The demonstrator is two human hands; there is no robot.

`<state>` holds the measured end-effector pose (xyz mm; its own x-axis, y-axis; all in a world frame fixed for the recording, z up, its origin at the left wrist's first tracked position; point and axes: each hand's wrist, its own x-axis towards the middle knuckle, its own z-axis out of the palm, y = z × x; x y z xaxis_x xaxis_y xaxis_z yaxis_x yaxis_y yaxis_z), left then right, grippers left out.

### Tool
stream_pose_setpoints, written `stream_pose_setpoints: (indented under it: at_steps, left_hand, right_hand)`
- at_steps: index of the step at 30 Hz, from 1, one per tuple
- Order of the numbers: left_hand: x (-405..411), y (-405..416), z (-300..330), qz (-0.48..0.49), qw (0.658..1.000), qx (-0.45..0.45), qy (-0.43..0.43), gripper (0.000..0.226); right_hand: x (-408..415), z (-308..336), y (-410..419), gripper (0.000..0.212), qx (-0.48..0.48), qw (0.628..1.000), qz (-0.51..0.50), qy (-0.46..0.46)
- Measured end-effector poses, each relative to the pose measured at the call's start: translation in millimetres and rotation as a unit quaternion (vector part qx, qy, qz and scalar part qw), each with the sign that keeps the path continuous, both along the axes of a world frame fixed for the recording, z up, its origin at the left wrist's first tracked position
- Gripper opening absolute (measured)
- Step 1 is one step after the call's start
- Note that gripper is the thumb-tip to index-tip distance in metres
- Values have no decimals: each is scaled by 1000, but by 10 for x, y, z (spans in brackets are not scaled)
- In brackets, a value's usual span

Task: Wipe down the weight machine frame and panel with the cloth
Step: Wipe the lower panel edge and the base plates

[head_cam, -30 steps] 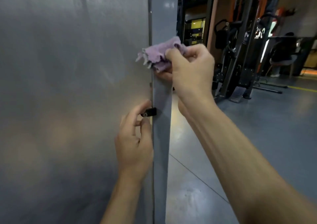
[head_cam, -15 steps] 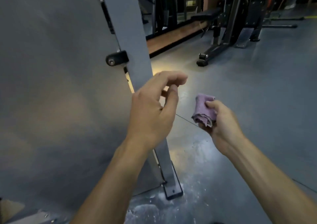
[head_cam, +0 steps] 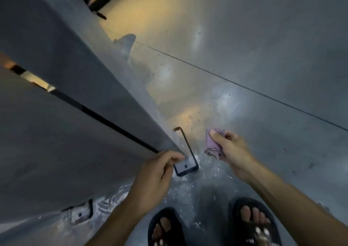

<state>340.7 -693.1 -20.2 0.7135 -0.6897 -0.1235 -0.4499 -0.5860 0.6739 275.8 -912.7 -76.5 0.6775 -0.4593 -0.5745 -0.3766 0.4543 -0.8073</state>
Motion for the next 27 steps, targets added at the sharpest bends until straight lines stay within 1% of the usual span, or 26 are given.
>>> stream_pose_setpoints:
  at_steps: [2,3,6,9,11,13,17,20,22,25,27]
  left_hand:
    - [45,40,-355,28,998,14,46,37]
    - [61,52,-508,43,997,16,66,36]
    - [108,45,-899,74,992,31,102,39]
    - [143,-18,-1189,77,988,53,118,39]
    - [142,-75,-1334,69,990,68,105,36]
    - [106,-109,-1423,65,990,73,100,36]
    - [20,-92,-1544,89,985,71,127,40]
    - [2,-79,-1595,136,976,76,153,43]
    - [-6,-82,-1612,145,974,81,157,46]
    - [-9,-98,-1631,157,969,85,170,48]
    - [-10,-108,-1637,169,965,86,179,49]
  right_hand:
    - [24,-432,-7,21,-32,999,0,36]
    - [34,-629,-3,22,-49,998,8,50]
    - [86,-1103,31,20,-75,993,54,79]
    - [184,-1442,75,20,-108,984,97,101]
    - [277,-1591,118,15,-141,975,126,117]
    - [363,-1685,170,11,-176,965,152,122]
    - [565,-1717,269,6,-226,951,186,96]
    - [729,-1691,343,9,-281,934,203,83]
    - [803,-1691,370,10,-315,919,223,83]
    - [837,-1685,378,12,-327,913,233,79]
    - [821,-1732,400,14,-317,917,229,80]
